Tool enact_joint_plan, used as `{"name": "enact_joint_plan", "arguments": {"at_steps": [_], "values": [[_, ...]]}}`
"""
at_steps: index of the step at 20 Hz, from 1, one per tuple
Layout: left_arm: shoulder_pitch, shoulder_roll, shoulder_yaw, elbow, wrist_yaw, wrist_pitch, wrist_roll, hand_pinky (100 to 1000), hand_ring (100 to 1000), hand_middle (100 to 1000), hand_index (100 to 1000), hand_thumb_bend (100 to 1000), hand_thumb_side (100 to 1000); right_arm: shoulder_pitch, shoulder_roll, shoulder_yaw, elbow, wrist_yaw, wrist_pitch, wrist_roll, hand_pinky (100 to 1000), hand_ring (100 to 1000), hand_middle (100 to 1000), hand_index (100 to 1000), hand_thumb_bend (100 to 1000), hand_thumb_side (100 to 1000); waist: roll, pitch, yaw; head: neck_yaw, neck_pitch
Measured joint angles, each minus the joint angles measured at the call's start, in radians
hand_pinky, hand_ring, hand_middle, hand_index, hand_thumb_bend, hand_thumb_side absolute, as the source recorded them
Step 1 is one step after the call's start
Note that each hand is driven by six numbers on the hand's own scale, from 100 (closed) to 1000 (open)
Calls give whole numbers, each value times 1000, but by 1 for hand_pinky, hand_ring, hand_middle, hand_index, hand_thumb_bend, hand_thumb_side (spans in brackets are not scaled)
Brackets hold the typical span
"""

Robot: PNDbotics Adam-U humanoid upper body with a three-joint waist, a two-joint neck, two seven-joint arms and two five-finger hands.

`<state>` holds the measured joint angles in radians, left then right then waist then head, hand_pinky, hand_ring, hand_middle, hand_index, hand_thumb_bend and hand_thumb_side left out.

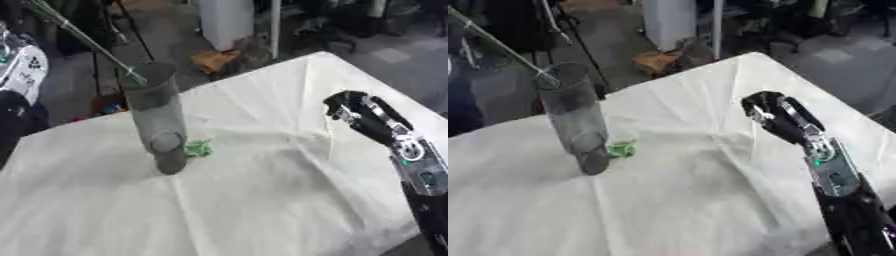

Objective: Arrange flowers into the vase.

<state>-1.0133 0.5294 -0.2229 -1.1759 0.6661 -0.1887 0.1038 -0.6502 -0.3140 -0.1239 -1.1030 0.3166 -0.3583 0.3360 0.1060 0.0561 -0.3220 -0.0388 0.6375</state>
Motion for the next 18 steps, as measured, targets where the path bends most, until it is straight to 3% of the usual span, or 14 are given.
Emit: {"name": "enact_joint_plan", "arguments": {"at_steps": [6,18], "values": [[0,0,-14,9,-28,7,-22,100,100,100,100,683,846,0,0,0,0,0,2,2,633,643,527,725,343,773,6,0,-6,-4,2],[0,0,-31,20,-53,17,-55,100,100,100,100,670,860,8,-15,0,-13,0,8,9,633,643,524,724,346,769,45,3,-36,-11,2]]}}
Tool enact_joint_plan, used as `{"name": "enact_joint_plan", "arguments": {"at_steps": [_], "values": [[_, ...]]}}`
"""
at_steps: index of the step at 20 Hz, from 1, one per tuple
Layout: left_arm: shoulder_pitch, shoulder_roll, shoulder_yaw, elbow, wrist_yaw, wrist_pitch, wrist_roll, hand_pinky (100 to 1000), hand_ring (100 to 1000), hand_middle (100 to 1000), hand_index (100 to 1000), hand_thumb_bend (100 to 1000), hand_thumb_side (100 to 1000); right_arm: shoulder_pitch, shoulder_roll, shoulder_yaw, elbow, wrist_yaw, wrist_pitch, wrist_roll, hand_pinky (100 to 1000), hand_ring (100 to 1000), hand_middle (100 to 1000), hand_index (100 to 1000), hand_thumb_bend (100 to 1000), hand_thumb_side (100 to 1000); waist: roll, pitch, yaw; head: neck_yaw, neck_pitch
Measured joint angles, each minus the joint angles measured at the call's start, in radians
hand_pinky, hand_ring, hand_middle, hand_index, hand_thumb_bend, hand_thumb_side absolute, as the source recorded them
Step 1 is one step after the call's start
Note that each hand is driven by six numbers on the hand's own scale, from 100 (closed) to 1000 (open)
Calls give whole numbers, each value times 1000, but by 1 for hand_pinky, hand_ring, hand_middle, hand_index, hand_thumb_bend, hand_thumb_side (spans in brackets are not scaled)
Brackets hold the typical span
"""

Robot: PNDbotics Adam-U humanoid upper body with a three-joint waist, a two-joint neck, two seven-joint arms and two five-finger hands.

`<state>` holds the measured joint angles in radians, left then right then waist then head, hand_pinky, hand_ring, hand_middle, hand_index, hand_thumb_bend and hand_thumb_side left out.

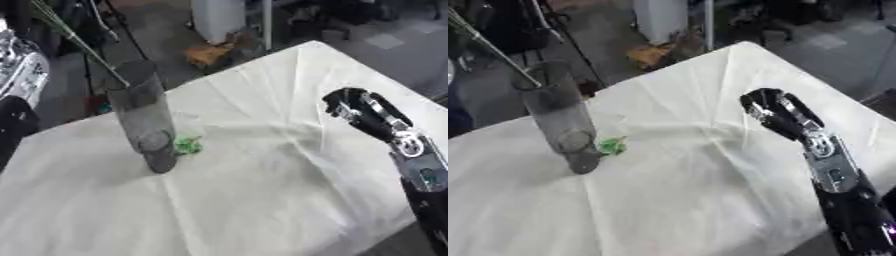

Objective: Arrange flowers into the vase.

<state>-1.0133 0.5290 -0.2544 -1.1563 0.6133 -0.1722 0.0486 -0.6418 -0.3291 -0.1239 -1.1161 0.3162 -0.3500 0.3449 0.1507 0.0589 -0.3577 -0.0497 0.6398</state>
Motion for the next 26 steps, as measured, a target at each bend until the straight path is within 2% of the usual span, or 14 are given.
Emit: {"name": "enact_joint_plan", "arguments": {"at_steps": [14,26], "values": [[0,1,-13,28,-31,14,-25,100,100,100,100,644,889,-1,-11,0,-8,0,2,9,632,634,524,723,346,769,22,5,-32,7,-5],[1,17,-25,93,-158,28,-51,100,100,100,109,629,908,-1,-17,0,-8,0,3,11,631,633,524,723,340,772,27,9,-31,13,-9]]}}
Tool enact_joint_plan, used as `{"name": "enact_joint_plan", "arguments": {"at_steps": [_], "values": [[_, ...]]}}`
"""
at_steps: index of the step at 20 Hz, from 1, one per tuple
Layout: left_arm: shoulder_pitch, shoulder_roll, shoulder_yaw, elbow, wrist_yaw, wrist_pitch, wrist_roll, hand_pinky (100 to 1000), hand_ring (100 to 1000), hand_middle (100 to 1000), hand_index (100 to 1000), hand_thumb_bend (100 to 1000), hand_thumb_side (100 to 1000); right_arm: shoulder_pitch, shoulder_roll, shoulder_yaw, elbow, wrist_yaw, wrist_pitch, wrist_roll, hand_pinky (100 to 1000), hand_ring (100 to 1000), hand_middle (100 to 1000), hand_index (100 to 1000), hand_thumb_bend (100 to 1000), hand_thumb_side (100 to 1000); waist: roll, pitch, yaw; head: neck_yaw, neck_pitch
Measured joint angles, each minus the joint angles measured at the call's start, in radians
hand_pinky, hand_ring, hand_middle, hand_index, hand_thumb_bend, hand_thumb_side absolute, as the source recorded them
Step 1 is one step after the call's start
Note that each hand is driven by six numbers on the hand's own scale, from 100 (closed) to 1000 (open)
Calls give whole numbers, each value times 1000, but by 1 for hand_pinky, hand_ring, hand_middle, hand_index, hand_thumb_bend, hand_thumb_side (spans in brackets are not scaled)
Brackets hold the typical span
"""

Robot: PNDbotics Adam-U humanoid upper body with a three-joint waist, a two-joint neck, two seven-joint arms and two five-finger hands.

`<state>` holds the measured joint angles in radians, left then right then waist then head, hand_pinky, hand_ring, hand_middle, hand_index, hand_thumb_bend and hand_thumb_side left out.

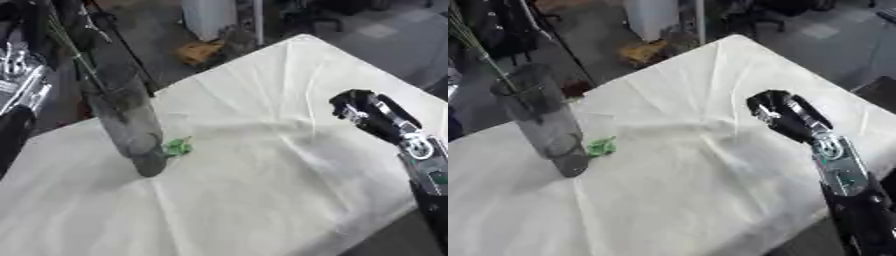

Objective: Arrange flowers into the vase.

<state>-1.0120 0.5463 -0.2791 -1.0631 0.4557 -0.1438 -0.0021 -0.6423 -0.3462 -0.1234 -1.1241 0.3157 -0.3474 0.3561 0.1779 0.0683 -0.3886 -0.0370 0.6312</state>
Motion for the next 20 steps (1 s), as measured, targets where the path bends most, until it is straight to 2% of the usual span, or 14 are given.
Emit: {"name": "enact_joint_plan", "arguments": {"at_steps": [5,10,14,20], "values": [[3,0,0,13,-25,-4,0,100,100,100,116,640,911,0,-1,0,0,0,0,0,631,633,524,723,340,772,0,5,5,0,0],[8,-5,-5,18,-37,-12,10,100,100,100,147,748,868,-1,-1,0,0,0,0,0,631,633,524,723,339,773,-1,9,6,0,-1],[9,-10,-7,18,-67,-18,18,100,100,100,173,788,876,-2,-1,0,0,0,-1,-1,631,633,524,723,340,773,-2,11,6,0,-1],[10,-10,-9,18,-104,-19,19,100,100,100,180,794,891,-5,-1,0,0,0,-1,-1,631,632,524,723,339,773,-4,11,7,0,-1]]}}
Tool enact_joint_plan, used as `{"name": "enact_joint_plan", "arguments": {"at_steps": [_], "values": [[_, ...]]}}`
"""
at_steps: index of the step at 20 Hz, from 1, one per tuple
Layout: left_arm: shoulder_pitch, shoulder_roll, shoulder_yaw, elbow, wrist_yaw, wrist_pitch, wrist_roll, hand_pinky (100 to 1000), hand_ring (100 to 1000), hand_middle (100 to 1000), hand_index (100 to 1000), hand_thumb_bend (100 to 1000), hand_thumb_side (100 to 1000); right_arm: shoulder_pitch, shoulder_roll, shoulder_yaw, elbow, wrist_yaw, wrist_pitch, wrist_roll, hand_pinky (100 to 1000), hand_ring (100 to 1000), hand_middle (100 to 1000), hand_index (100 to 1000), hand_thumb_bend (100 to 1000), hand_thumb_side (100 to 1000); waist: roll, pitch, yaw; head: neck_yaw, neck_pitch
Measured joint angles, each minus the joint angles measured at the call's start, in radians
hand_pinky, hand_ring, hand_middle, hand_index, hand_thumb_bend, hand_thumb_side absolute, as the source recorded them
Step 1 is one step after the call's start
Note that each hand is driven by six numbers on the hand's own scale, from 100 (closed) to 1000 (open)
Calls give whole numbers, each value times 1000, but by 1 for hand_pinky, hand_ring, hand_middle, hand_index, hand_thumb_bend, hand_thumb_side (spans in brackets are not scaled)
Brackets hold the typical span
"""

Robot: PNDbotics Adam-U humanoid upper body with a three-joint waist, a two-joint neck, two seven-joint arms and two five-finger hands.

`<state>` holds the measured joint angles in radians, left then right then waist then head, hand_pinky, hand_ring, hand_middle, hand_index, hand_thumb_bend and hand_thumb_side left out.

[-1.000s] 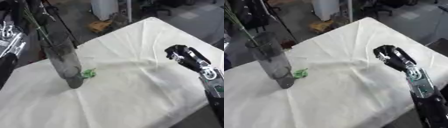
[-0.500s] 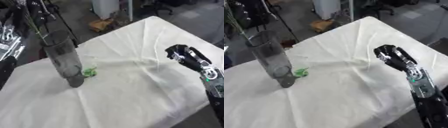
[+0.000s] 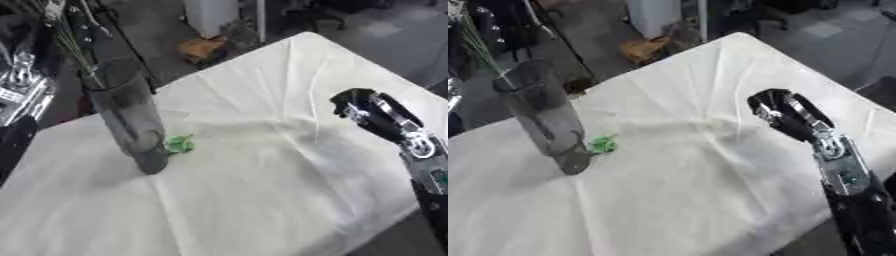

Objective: Arrange flowers into the vase.

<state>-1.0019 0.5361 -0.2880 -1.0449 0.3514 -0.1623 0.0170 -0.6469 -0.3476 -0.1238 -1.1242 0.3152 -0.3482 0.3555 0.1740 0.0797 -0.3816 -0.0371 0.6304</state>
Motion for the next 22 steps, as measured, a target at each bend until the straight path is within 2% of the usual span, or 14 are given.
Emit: {"name": "enact_joint_plan", "arguments": {"at_steps": [9,16,20,22], "values": [[5,0,0,0,-43,0,-3,100,135,100,198,793,903,0,0,0,0,0,0,0,631,633,525,723,334,776,0,0,4,1,0],[7,1,4,-5,-149,-5,2,100,162,100,212,800,899,0,0,-1,0,0,-2,2,631,633,525,723,331,777,0,-1,6,0,0],[8,1,9,-13,-183,-10,13,100,194,100,218,803,898,0,0,-3,0,-1,-2,3,631,633,525,723,331,778,0,-1,6,0,0],[8,1,9,-13,-191,-9,16,114,238,100,229,803,900,0,0,-5,0,-1,-3,3,631,633,525,723,331,778,0,-1,6,0,0]]}}
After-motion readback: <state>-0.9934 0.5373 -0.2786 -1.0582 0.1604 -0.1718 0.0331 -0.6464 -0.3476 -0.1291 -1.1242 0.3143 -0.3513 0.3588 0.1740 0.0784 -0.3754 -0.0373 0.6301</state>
